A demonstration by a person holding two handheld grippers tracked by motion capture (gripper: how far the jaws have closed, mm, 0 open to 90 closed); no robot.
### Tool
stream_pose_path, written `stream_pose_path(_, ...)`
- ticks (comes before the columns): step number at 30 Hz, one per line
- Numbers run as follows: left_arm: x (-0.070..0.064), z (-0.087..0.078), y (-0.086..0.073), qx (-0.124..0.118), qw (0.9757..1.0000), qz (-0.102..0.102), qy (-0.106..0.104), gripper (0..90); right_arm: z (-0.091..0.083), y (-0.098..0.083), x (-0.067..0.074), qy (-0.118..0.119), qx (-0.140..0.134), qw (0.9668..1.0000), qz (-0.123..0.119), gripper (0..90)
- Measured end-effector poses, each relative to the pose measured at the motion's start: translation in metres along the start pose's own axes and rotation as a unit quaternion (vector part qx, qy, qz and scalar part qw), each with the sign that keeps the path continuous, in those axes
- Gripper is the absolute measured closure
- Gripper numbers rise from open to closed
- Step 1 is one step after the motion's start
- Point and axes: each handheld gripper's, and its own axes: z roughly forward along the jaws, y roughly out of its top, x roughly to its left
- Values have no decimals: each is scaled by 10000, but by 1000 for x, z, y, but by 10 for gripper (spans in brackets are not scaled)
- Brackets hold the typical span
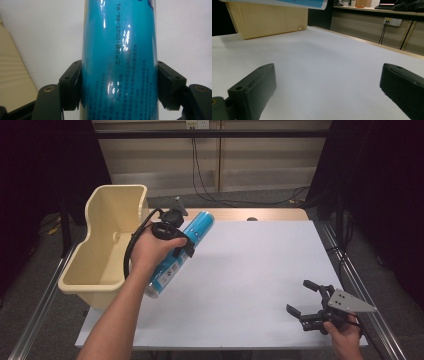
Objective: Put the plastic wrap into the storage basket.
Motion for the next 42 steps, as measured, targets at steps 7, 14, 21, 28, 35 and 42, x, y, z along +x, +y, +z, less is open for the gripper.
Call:
stream_pose_path(7, 11, -20, -3, -107, 9998, -152, -47, 322, 0, 0, 0, -13, -5, 10000, 26, 2)
stream_pose_path(14, 24, -37, -9, -179, 9994, -303, 34, 322, 0, 0, 0, -4, -12, 10000, 25, 2)
stream_pose_path(21, 38, -52, -18, -287, 9984, -482, 65, 322, 1, 0, 1, 18, 1, 10000, 9, 2)
stream_pose_path(28, 51, -64, -27, -320, 9971, -689, 88, 323, 1, 0, 1, 8, 9, 10000, 15, 2)
stream_pose_path(35, 64, -75, -36, -391, 9954, -857, 150, 323, 1, 0, 1, 13, 8, 10000, 20, 2)
stream_pose_path(42, 77, -85, -45, -428, 9935, -1024, 248, 323, 1, 0, 2, 22, 8, 10000, 31, 2)
